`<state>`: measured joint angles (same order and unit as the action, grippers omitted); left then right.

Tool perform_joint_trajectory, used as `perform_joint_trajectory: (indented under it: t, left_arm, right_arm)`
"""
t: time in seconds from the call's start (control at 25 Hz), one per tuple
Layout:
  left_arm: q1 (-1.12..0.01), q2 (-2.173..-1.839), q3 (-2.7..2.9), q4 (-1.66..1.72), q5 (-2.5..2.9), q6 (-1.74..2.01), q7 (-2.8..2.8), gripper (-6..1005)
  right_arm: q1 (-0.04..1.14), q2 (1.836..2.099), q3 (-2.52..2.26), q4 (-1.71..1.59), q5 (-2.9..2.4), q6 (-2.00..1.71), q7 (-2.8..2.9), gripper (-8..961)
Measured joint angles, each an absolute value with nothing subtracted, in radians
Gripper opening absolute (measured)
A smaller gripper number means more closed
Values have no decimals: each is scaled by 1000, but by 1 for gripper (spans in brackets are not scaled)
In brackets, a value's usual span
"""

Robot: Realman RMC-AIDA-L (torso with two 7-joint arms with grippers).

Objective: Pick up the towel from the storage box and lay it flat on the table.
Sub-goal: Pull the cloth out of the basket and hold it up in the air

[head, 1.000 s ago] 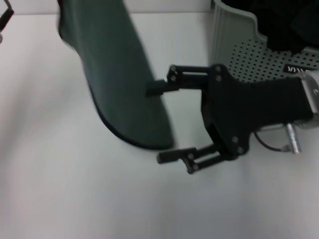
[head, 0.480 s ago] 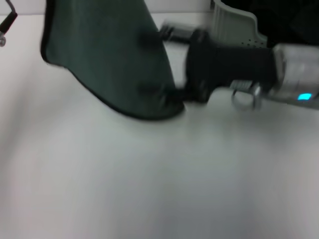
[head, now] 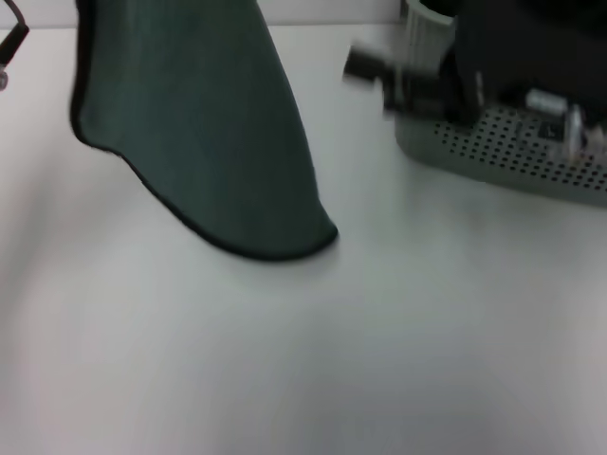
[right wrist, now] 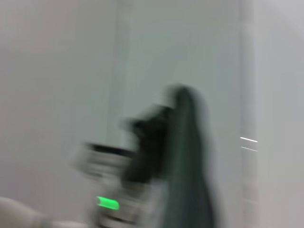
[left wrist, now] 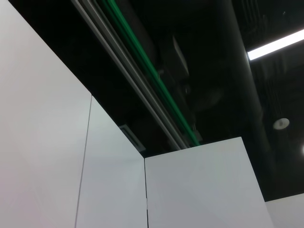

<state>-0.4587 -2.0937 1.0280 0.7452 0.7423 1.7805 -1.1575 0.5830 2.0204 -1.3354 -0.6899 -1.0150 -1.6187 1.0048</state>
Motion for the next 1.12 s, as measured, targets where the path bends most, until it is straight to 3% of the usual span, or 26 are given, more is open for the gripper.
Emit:
perform_joint_trajectory:
  t: [0.32,0.88,1.12]
  left_arm:
    - [-467,-2094,1030,726,742,1776,-1136,17]
    - [-472,-2098,1083,707,688,1780,-1109,17]
    - [-458,-2098,1084,707,676,1786,-1113,18]
  right_arm:
    - [603,2026,-1561,-713,-1016,-1771,1045,811]
    - [677,2028,-1866,-737,-834,-1268,1004,811]
    - [650,2028,-1824,-792,-753,-1101,1005,810]
